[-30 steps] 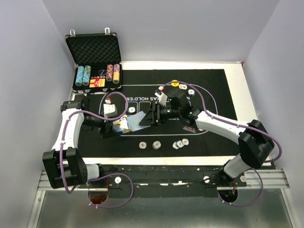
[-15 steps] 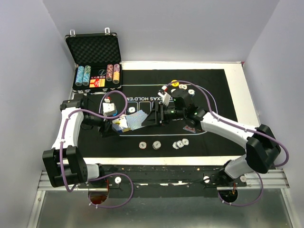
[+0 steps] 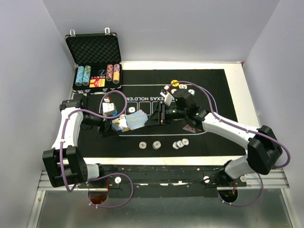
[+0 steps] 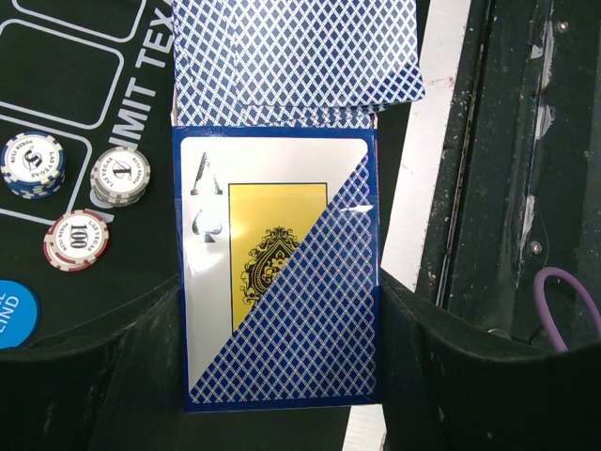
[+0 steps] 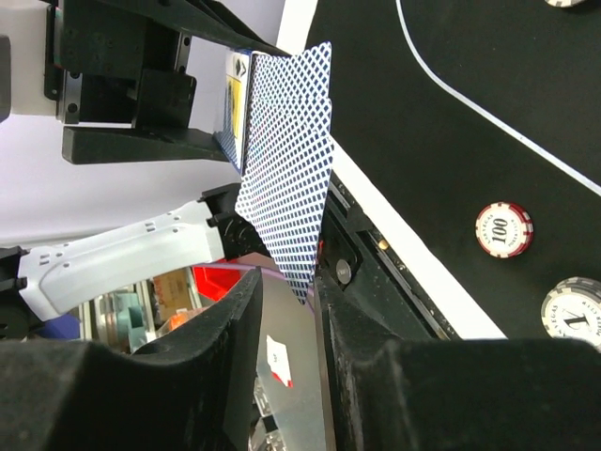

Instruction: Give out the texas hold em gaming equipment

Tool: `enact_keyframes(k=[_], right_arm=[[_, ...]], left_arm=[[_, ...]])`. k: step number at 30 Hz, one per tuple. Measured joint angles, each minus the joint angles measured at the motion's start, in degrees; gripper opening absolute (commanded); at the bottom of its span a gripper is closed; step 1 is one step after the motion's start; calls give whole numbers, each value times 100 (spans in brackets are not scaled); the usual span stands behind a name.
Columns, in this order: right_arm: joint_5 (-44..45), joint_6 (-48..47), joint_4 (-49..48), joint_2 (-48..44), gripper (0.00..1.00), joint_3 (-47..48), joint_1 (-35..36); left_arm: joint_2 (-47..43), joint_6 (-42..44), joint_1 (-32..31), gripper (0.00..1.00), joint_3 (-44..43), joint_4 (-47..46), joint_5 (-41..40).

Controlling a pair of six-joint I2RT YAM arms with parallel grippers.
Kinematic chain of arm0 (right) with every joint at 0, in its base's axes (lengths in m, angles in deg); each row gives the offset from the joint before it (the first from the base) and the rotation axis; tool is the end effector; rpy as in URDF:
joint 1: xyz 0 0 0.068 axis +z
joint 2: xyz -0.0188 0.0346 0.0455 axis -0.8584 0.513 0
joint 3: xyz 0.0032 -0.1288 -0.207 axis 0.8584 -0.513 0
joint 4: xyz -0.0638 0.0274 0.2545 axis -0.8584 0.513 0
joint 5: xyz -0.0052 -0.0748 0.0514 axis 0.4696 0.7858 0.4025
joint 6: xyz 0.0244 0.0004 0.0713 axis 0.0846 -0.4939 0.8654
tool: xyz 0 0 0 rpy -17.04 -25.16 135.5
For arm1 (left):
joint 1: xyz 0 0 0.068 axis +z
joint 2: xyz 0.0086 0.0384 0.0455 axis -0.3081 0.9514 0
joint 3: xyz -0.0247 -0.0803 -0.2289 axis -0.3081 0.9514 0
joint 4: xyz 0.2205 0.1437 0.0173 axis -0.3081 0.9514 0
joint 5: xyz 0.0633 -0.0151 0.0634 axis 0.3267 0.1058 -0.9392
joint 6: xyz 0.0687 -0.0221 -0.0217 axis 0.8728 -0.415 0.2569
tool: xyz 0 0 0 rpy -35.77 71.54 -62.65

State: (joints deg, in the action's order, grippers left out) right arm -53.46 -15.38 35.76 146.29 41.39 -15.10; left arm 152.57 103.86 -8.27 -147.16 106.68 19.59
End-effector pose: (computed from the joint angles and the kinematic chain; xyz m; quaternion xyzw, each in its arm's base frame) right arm 0.2316 0.2739 0.2324 -0.0899 0.8238 0.5416 0.1414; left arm 0.2146 -0.0199 0.2276 0.4833 0.7123 -0.3739 0.3454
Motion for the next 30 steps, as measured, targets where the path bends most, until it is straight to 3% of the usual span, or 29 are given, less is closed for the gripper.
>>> enact_keyframes(k=[15,30], right_arm=[[7,404,-560,39,9,-391,-2],[13,431,-671,-129,7,-575,-2]], left_arm=[[59,-39,13,12,-111,-4,-4],[66,-101,72,12,-114,-2,-4]])
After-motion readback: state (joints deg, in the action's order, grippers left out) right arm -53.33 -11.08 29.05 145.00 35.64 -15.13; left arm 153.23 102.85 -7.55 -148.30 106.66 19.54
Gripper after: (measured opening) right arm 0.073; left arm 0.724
